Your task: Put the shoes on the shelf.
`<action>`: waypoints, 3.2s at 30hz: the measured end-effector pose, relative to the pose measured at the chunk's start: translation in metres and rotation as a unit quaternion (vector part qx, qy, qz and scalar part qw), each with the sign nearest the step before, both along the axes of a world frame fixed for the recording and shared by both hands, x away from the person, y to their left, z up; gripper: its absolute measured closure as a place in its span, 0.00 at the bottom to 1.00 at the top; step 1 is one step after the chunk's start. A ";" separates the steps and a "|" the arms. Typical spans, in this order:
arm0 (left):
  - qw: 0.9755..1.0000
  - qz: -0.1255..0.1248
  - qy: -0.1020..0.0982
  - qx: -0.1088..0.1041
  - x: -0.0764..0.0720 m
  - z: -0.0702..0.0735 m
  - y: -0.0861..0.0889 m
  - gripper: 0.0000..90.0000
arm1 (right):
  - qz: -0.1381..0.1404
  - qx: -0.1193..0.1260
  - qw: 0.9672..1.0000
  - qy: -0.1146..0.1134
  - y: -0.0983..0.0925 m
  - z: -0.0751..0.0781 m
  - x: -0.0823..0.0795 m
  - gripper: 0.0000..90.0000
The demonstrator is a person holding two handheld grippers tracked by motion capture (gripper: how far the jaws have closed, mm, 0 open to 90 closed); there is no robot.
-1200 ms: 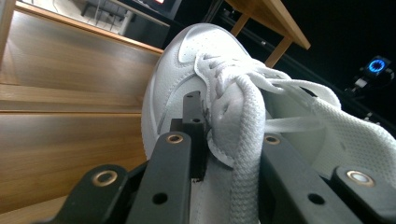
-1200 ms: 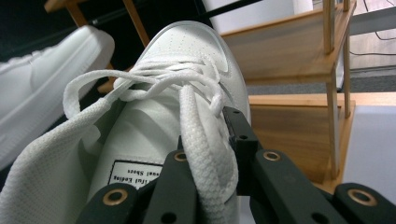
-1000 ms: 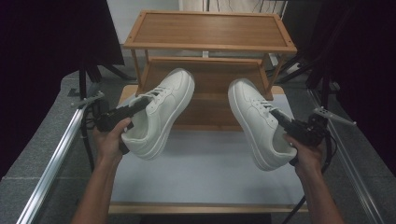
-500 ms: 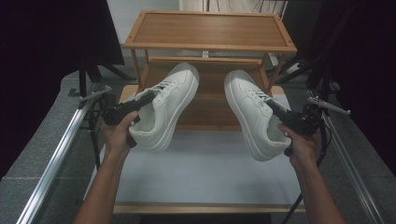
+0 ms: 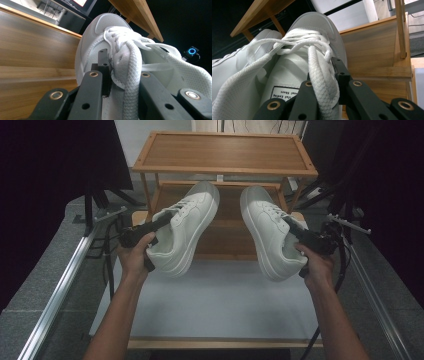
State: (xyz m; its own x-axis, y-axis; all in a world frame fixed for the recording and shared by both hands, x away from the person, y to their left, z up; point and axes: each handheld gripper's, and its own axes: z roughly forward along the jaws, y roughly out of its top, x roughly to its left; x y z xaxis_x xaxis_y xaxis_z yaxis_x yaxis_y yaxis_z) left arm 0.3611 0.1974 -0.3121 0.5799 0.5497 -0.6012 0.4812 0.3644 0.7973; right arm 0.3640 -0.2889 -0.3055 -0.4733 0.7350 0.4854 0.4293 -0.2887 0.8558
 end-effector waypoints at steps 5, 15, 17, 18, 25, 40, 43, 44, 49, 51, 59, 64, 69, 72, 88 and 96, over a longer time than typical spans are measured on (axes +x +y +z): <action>1.000 0.005 0.001 0.004 0.006 0.002 -0.008 0.90 | -0.007 0.011 1.000 0.005 0.003 0.000 0.007 0.93; 1.000 0.023 0.011 -0.002 0.021 0.002 -0.024 0.90 | -0.030 0.023 0.999 0.020 0.015 0.002 0.026 0.93; 1.000 0.026 0.012 -0.003 0.024 0.003 -0.026 0.90 | -0.034 0.026 0.999 0.023 0.018 0.002 0.029 0.93; 1.000 0.028 0.012 -0.005 0.026 0.003 -0.027 0.90 | -0.035 0.028 0.999 0.023 0.019 0.002 0.031 0.93; 0.998 0.051 0.019 -0.011 0.038 0.005 -0.035 0.90 | -0.049 0.041 0.997 0.034 0.034 0.001 0.044 0.93; 0.997 0.076 0.031 -0.007 0.058 0.004 -0.045 0.90 | -0.064 0.042 0.996 0.042 0.059 -0.001 0.068 0.92; 0.996 0.082 0.034 -0.009 0.062 0.002 -0.047 0.90 | -0.067 0.045 0.996 0.043 0.062 -0.001 0.071 0.92; 0.996 0.084 0.037 -0.012 0.063 0.002 -0.048 0.90 | -0.068 0.047 0.996 0.043 0.062 -0.001 0.072 0.92; 0.994 0.092 0.047 -0.018 0.068 -0.001 -0.050 0.90 | -0.078 0.055 0.994 0.050 0.064 -0.002 0.076 0.92; 0.994 0.095 0.049 -0.016 0.070 -0.001 -0.050 0.90 | -0.078 0.054 0.994 0.050 0.065 0.000 0.077 0.92; 0.993 0.105 0.055 -0.003 0.078 -0.001 -0.056 0.90 | -0.088 0.058 0.993 0.049 0.068 0.004 0.080 0.91; 0.992 0.109 0.059 0.000 0.084 -0.001 -0.060 0.89 | -0.096 0.052 0.993 0.046 0.072 0.008 0.085 0.90; 0.990 0.125 0.066 0.004 0.089 -0.004 -0.065 0.89 | -0.102 0.042 0.993 0.046 0.077 0.007 0.090 0.89; 0.989 0.135 0.066 0.001 0.090 -0.004 -0.067 0.89 | -0.106 0.043 0.992 0.050 0.079 0.004 0.093 0.88; 0.988 0.136 0.075 0.003 0.097 0.001 -0.077 0.85 | -0.124 0.038 0.990 0.063 0.083 0.013 0.103 0.83; 0.991 0.107 0.079 -0.030 0.101 -0.003 -0.082 0.61 | -0.097 0.065 0.991 0.067 0.091 0.009 0.107 0.61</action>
